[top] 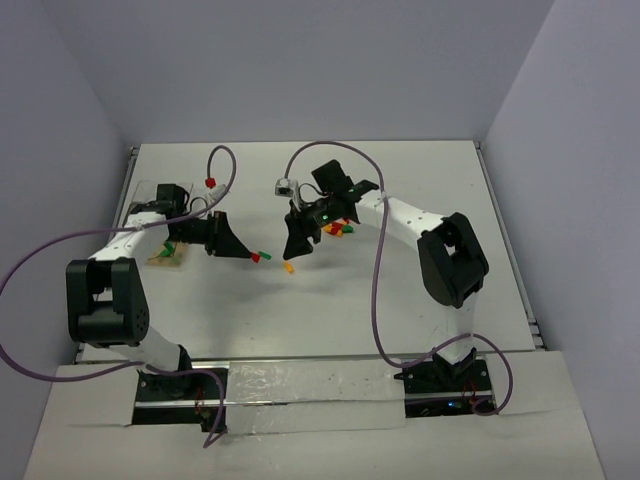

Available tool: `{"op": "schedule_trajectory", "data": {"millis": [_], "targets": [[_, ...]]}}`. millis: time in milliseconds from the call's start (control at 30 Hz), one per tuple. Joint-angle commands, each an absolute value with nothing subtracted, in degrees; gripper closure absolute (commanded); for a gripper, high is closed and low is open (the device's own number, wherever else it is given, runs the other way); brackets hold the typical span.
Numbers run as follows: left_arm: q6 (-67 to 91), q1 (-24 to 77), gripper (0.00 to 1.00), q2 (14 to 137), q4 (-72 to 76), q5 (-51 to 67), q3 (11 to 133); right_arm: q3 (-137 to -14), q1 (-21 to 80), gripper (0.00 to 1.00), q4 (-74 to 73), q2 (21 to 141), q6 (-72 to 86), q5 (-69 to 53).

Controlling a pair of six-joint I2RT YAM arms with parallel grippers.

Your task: Sort the legos into containers by color

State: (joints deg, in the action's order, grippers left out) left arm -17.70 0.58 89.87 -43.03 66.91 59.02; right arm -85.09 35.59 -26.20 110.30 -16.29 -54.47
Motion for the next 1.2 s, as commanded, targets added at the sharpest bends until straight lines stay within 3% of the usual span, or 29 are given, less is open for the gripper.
{"op": "schedule_trajectory", "data": {"millis": [0,233,633,1000,1167], "targets": [[-28.88,0.44,1.0,91.39,-52.5,74.71,63.0,-89.48,35.62,0.34,-26.98,110.08,-14.52,-63.92],[-31.44,0.53,1.0,90.94,-54.82,76.83,63.18,-92.08,35.62,0.26,-30.4,112.54,-14.23,-70.52],[-25.22,1.06,1.0,88.0,-49.03,75.59,61.76,-96.62,36.5,0.36,-32.69,117.18,-10.88,-71.51],[-20.23,2.36,1.0,85.62,-43.64,72.89,60.4,-97.21,37.25,0.5,-32.18,117.69,-10.12,-72.92],[-18.94,3.01,1.0,84.67,-42.62,72.12,59.75,-97.63,37.35,0.67,-30.99,117.76,-9.18,-73.16]]}}
